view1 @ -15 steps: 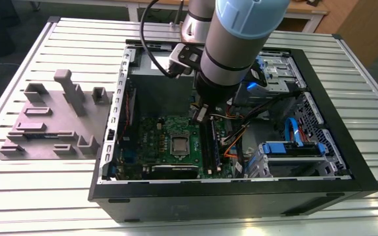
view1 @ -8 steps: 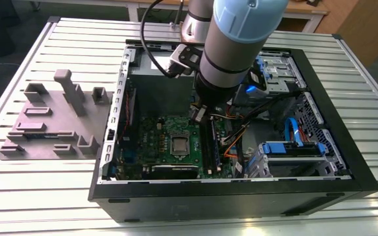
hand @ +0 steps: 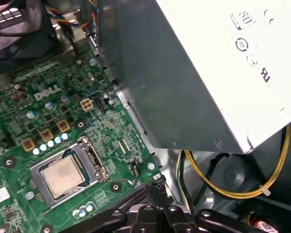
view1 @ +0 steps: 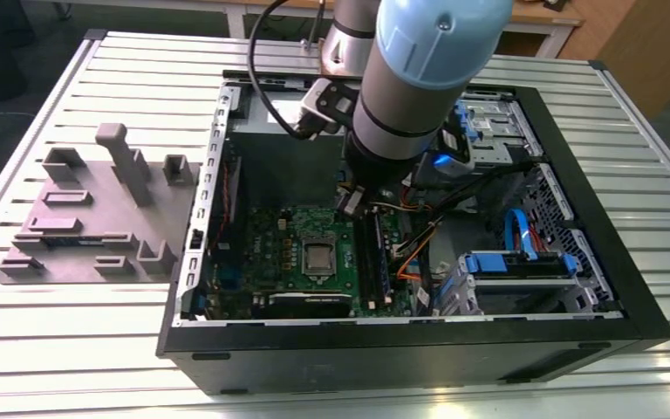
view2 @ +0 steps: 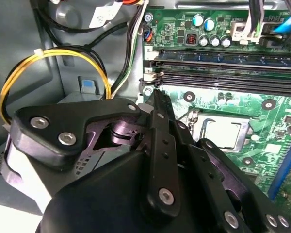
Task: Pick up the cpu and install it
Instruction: 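Install the first cpu locking lever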
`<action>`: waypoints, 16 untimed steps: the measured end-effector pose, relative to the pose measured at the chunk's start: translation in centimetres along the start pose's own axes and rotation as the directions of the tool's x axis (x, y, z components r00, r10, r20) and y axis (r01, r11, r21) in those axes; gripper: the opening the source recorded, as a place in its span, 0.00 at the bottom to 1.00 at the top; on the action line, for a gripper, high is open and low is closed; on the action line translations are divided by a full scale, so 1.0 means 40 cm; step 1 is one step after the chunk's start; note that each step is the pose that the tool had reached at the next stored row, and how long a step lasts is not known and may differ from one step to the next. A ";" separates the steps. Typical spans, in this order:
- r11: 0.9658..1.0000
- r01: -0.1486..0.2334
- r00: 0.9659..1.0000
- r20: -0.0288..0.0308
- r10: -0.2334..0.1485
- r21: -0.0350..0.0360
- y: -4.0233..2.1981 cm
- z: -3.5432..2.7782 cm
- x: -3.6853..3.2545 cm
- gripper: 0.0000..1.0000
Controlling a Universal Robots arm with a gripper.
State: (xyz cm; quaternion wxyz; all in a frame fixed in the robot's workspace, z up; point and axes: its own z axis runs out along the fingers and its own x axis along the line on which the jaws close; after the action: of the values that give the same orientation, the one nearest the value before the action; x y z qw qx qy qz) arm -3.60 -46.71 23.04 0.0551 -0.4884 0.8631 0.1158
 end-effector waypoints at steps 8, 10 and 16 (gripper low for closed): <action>1.000 -0.004 1.000 0.009 0.004 -0.013 0.010 0.009 0.009 0.10; 1.000 -0.004 1.000 0.010 0.004 -0.014 0.012 0.009 0.010 0.10; 1.000 -0.003 1.000 0.004 0.003 -0.011 0.013 0.009 0.013 0.10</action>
State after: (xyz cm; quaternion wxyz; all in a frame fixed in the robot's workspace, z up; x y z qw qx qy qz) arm -4.33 -46.79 22.68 0.0540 -0.4871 0.8631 0.1214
